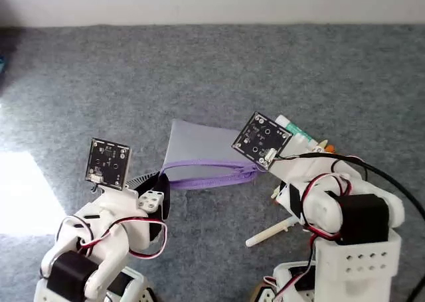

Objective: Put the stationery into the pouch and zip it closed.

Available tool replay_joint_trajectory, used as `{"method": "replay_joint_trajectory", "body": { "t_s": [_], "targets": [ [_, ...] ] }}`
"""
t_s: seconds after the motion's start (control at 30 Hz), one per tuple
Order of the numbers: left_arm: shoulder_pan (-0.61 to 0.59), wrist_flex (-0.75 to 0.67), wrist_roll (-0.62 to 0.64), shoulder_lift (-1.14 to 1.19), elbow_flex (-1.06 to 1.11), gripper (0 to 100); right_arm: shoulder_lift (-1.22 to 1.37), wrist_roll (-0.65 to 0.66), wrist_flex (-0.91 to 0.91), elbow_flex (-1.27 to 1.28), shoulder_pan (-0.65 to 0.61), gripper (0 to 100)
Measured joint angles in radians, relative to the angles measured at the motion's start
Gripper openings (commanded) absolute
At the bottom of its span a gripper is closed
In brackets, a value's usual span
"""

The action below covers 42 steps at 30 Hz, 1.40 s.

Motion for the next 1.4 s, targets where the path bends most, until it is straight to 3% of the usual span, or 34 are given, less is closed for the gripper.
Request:
{"method": "replay_joint_trajectory", "body": {
  "t_s": [0.2, 0.43, 0.53, 0.67, 0.77, 0.97, 1.13, 1.4],
  "targets": [
    [0.012, -0.009, -0.003, -0.011, 0.057, 20, 0.000, 0.000, 0.000, 0.000, 0.003, 0.9],
    [0.012, -0.158, -0.005, -0.011, 0.170, 20, 0.000, 0.000, 0.000, 0.000, 0.003, 0.9],
    [0.012, -0.224, -0.005, -0.006, 0.232, 16, 0.000, 0.000, 0.000, 0.000, 0.003, 0.9],
    [0.012, -0.290, -0.005, 0.000, 0.270, 1, 0.000, 0.000, 0.000, 0.000, 0.003, 0.9],
    [0.009, -0.310, -0.011, 0.000, 0.272, 1, 0.000, 0.000, 0.000, 0.000, 0.003, 0.9],
    [0.011, -0.230, -0.041, 0.002, 0.204, 1, -0.002, 0.000, 0.000, -0.002, 0.003, 2.8],
    [0.011, -0.107, -0.037, 0.002, 0.137, 1, -0.002, -0.040, 0.000, -0.071, 0.002, 27.1],
    [-0.012, -0.038, -0.040, -0.005, 0.121, 1, -0.018, -0.137, 0.000, -0.158, 0.187, 22.3]
  ]
}}
